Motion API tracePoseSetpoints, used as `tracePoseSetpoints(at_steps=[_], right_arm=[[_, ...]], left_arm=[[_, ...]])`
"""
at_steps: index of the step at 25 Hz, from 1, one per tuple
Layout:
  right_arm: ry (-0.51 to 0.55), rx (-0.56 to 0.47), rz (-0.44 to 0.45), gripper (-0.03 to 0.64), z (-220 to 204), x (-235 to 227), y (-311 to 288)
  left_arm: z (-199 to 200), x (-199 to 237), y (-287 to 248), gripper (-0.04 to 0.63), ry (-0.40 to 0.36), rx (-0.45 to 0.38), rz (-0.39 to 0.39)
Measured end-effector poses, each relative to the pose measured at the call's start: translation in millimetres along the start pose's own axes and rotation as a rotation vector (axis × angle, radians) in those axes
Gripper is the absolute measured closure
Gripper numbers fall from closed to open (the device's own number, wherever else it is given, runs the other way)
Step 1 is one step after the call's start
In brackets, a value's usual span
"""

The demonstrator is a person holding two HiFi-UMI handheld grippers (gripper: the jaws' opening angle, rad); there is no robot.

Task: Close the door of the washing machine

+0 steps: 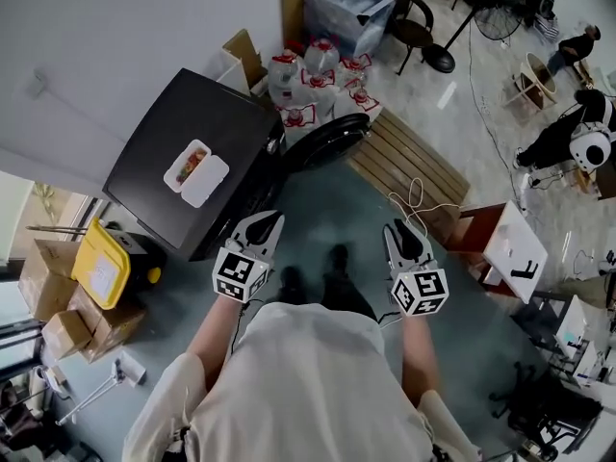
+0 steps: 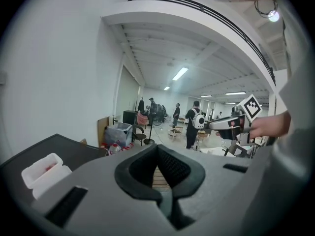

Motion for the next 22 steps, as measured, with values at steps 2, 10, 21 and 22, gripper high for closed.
tracePoseSetpoints(at_steps=[2, 10, 21, 22], right_arm=[[0.001, 0.012, 0.022, 0.508, -1.1, -9.6, -10.7], [0.036, 0.091, 0.150, 0.508, -7.9, -51.7, -70.4], [0.126, 0.178, 0.307, 0.506, -29.7, -114.4, -173.6], [0.132, 0.183, 0.319, 0.503, -33.5, -118.4, -183.9]], left_arm=[[-1.2, 0.9, -9.8, 0.588, 0.010, 0.003, 0.019], [-6.5, 11.5, -59.8, 0.588, 0.067, 0.021, 0.123], [-39.3, 26.2, -137.1, 0.588, 0.130, 0.063, 0.224], [-44.5, 28.7, -143.5, 0.588, 0.133, 0.068, 0.231]])
Point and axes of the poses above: the fingertips, and each gripper's own axes: y backward along the fingers, x to its left, z out of its top, the point moved 2 cm from there along y, backward along the fingers
